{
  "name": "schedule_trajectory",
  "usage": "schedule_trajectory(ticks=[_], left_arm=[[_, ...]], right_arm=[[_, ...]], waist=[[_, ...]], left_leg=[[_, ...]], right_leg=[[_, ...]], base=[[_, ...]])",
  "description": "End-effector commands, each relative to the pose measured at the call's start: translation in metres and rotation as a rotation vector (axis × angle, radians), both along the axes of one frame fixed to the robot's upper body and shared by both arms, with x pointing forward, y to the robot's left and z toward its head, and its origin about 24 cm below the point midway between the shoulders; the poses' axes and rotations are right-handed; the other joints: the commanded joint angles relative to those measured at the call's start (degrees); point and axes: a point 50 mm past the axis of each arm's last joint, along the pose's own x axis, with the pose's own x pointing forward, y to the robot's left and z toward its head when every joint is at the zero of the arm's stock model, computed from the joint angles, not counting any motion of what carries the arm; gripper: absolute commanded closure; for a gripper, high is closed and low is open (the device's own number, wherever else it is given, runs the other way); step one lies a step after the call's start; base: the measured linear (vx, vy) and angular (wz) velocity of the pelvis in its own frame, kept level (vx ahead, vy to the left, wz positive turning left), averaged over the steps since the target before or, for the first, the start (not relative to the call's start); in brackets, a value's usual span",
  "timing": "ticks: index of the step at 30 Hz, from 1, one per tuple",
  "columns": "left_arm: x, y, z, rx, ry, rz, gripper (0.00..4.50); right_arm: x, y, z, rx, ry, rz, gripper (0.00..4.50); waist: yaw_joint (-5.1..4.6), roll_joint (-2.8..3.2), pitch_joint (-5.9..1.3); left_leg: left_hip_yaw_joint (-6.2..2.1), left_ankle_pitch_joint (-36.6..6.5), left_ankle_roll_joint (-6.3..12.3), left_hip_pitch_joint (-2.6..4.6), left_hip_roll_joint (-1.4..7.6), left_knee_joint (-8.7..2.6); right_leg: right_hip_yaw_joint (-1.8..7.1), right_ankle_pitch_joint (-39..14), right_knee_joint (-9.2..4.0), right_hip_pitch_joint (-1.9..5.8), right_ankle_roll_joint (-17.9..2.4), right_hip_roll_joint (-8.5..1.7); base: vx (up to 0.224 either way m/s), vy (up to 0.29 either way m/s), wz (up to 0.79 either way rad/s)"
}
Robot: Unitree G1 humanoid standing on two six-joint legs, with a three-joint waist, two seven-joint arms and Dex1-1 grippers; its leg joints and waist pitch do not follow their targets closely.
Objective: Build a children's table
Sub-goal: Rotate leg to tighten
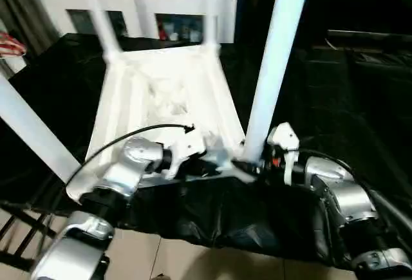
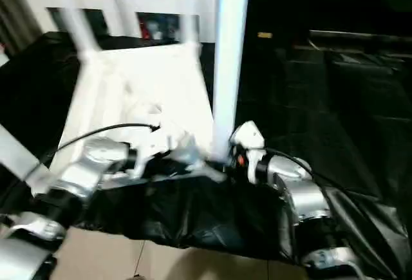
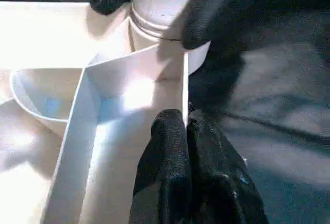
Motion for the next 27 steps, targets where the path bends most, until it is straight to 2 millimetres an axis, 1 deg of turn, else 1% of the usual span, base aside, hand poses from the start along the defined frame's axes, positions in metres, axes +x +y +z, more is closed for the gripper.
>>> schedule_trajectory(ticks=[1, 2, 4, 5, 6, 7, 8, 9, 10, 12, 13, 15, 17, 18, 19, 20, 21, 22, 23, 25, 26, 27], left_arm=[[-0.001, 0.0, 0.008, -0.011, -0.014, -0.062, 4.5], [-0.001, 0.003, 0.009, -0.004, -0.009, -0.07, 4.5], [0.0, 0.007, 0.01, 0.003, 0.0, -0.082, 4.5], [0.0, 0.009, 0.011, 0.008, 0.0, -0.084, 4.5], [0.0, 0.009, 0.011, 0.008, 0.001, -0.086, 4.5], [0.001, 0.011, 0.012, 0.012, 0.004, -0.092, 4.5], [0.002, 0.012, 0.013, 0.015, 0.006, -0.097, 4.5], [0.002, 0.012, 0.013, 0.017, 0.008, -0.101, 4.5], [0.002, 0.012, 0.014, 0.021, 0.01, -0.111, 4.5], [0.002, 0.012, 0.014, 0.022, 0.01, -0.115, 4.5], [0.002, 0.012, 0.014, 0.022, 0.01, -0.118, 4.5], [0.002, 0.011, 0.015, 0.02, 0.01, -0.12, 4.5], [0.002, 0.011, 0.015, 0.019, 0.011, -0.124, 4.5], [0.003, 0.011, 0.015, 0.018, 0.012, -0.124, 4.5], [0.003, 0.011, 0.015, 0.018, 0.012, -0.124, 4.5], [0.003, 0.011, 0.014, 0.015, 0.01, -0.121, 4.5], [0.003, 0.011, 0.014, 0.013, 0.009, -0.118, 4.5], [0.005, 0.009, 0.015, 0.003, 0.003, -0.102, 4.5], [0.007, 0.006, 0.014, -0.008, -0.006, -0.076, 4.5], [0.01, 0.001, 0.014, -0.021, -0.023, -0.038, 4.5], [0.012, -0.002, 0.014, -0.026, -0.035, -0.01, 4.5], [0.012, -0.002, 0.014, -0.026, -0.035, -0.01, 4.5]], right_arm=[[-0.013, 0.006, -0.006, -0.006, 0.083, 0.143, 1.35], [-0.015, 0.005, -0.005, -0.006, 0.097, 0.177, 1.35], [-0.018, 0.004, -0.003, -0.008, 0.117, 0.232, 1.35], [-0.019, 0.004, -0.003, -0.01, 0.127, 0.25, 1.5], [-0.02, 0.004, -0.003, -0.01, 0.13, 0.255, 1.6], [-0.021, 0.004, -0.003, -0.012, 0.143, 0.28, 1.6], [-0.022, 0.004, -0.003, -0.015, 0.158, 0.307, 1.7], [-0.023, 0.005, -0.004, -0.019, 0.164, 0.322, 1.7], [-0.023, 0.007, -0.004, -0.027, 0.164, 0.338, 1.89], [-0.024, 0.007, -0.004, -0.028, 0.166, 0.343, 1.96], [-0.024, 0.008, -0.004, -0.028, 0.166, 0.348, 2.02], [-0.024, 0.009, -0.004, -0.025, 0.167, 0.351, 2.07], [-0.025, 0.01, -0.004, -0.02, 0.172, 0.355, 2.11], [-0.025, 0.01, -0.004, -0.015, 0.174, 0.35, 2.11], [-0.026, 0.011, -0.005, -0.011, 0.175, 0.347, 2.14], [-0.026, 0.012, -0.005, -0.005, 0.174, 0.341, 2.14], [-0.027, 0.012, -0.005, -0.001, 0.173, 0.337, 2.14], [-0.027, 0.013, -0.006, 0.01, 0.164, 0.317, 2.14], [-0.028, 0.014, -0.007, 0.026, 0.151, 0.28, 2.14], [-0.027, 0.015, -0.009, 0.055, 0.13, 0.203, 2.16], [-0.026, 0.016, -0.011, 0.062, 0.122, 0.164, 2.16], [-0.026, 0.016, -0.011, 0.062, 0.122, 0.164, 2.17]], waist=[[0.19, -1.0, -3.15], [0.35, -0.96, -3.19], [0.46, -1.02, -3.21], [0.5, -1.23, -3.2], [0.66, -1.21, -3.23], [0.84, -1.29, -3.22], [0.96, -1.22, -3.27], [1.04, -1.18, -3.31], [1.2, -1.17, -3.28], [1.5, -1.26, -3.27], [1.67, -1.18, -3.24], [1.71, -1.22, -3.29], [1.65, -0.76, -3.33], [1.54, -0.71, -3.31], [1.58, -0.84, -3.38], [1.61, -0.31, -3.42], [1.52, -0.59, -3.41], [1.55, -0.02, -3.43], [1.5, -0.32, -3.28], [1.59, -0.47, -3.29], [1.5, -0.42, -3.1], [1.4, -0.44, -2.87]], left_leg=[[0.58, -12.3, 4.82, 0.15, 1.06, -3.4], [0.58, -12.1, 4.77, 0.2, 1.15, -3.41], [0.56, -11.3, 4.72, 0.06, 1.11, -3.35], [0.59, -11.1, 4.75, 0.06, 1.1, -3.34], [0.58, -10.6, 4.79, -0.01, 1.05, -3.25], [0.56, -10.2, 4.83, -0.02, 1.08, -3.24], [0.56, -10.0, 4.84, 0.08, 1.06, -3.2], [0.55, -9.8, 4.8, 0.06, 1.09, -3.16], [0.58, -9.6, 4.75, 0.1, 1.1, -3.13], [0.61, -9.7, 4.66, 0.08, 1.05, -3.1], [0.56, -9.8, 4.34, 0.09, 1.04, -3.15], [0.54, -10.0, 3.94, 0.14, 1.06, -3.16], [0.49, -10.2, 3.61, 0.13, 1.02, -3.13], [0.53, -10.6, 3.49, 0.15, 0.97, -3.12], [0.5, -10.6, 3.43, 0.15, 0.94, -3.09], [0.45, -10.6, 3.32, 0.21, 0.96, -3.05], [0.47, -10.8, 3.28, 0.17, 0.94, -3.05], [0.41, -11.1, 3.07, 0.2, 0.94, -3.06], [0.51, -11.8, 2.88, 0.26, 0.93, -3.11], [0.45, -12.2, 2.58, 0.2, 0.88, -3.19], [0.39, -13.5, 2.13, 0.15, 0.87, -3.36], [0.37, -15.7, 1.52, 0.33, 0.91, -3.61]], right_leg=[[1.75, -9.3, -2.74, 3.13, -14.2, -2.22], [1.8, -9.1, -2.72, 3.06, -14.1, -2.31], [1.79, -8.0, -2.55, 3.1, -14.3, -2.3], [1.78, -7.6, -2.55, 3.09, -14.4, -2.32], [1.78, -7.0, -2.43, 3.14, -14.5, -2.37], [1.78, -6.8, -2.37, 3.16, -14.6, -2.44], [1.75, -6.7, -2.37, 3.13, -14.7, -2.4], [1.76, -6.4, -2.28, 3.14, -14.8, -2.42], [1.78, -6.0, -2.27, 3.09, -14.9, -2.39], [1.81, -6.2, -2.27, 3.12, -14.8, -2.44], [1.8, -6.8, -2.29, 3.15, -14.5, -2.48], [1.82, -7.1, -2.27, 3.16, -14.3, -2.48], [1.8, -6.6, -2.24, 3.17, -14.4, -2.38], [1.79, -6.3, -2.35, 3.17, -14.4, -2.28], [1.78, -5.8, -2.23, 3.27, -14.6, -2.3], [1.79, -5.5, -2.17, 3.2, -14.7, -2.31], [1.74, -5.2, -2.19, 3.24, -14.8, -2.23], [1.75, -5.2, -2.16, 3.22, -14.9, -2.23], [1.8, -5.6, -2.42, 3.16, -14.7, -2.15], [1.8, -6.4, -2.46, 3.33, -14.4, -2.25], [1.77, -8.8, -2.65, 3.23, -13.9, -2.29], [1.78, -12.8, -3.14, 3.12, -12.9, -2.38]], base=[[0.0, 0.0, 0.0], [0.0, 0.0, 0.0], [0.0, 0.0, 0.0], [0.0, 0.0, 0.0], [0.0, 0.0, 0.0], [0.0, 0.0, 0.0], [0.0, 0.0, 0.0], [0.0, 0.0, 0.0], [0.0, 0.0, 0.0], [0.0, 0.0, 0.0], [0.0, 0.0, 0.0], [0.0, 0.0, 0.0], [0.0, 0.0, 0.0], [0.0, 0.0, 0.0], [0.0, 0.0, 0.0], [0.0, 0.0, 0.0], [0.0, 0.0, 0.0], [0.0, 0.0, 0.0], [0.0, 0.0, 0.0], [0.0, 0.0, 0.0], [0.0, 0.0, 0.0], [0.0, 0.0, 0.0]])
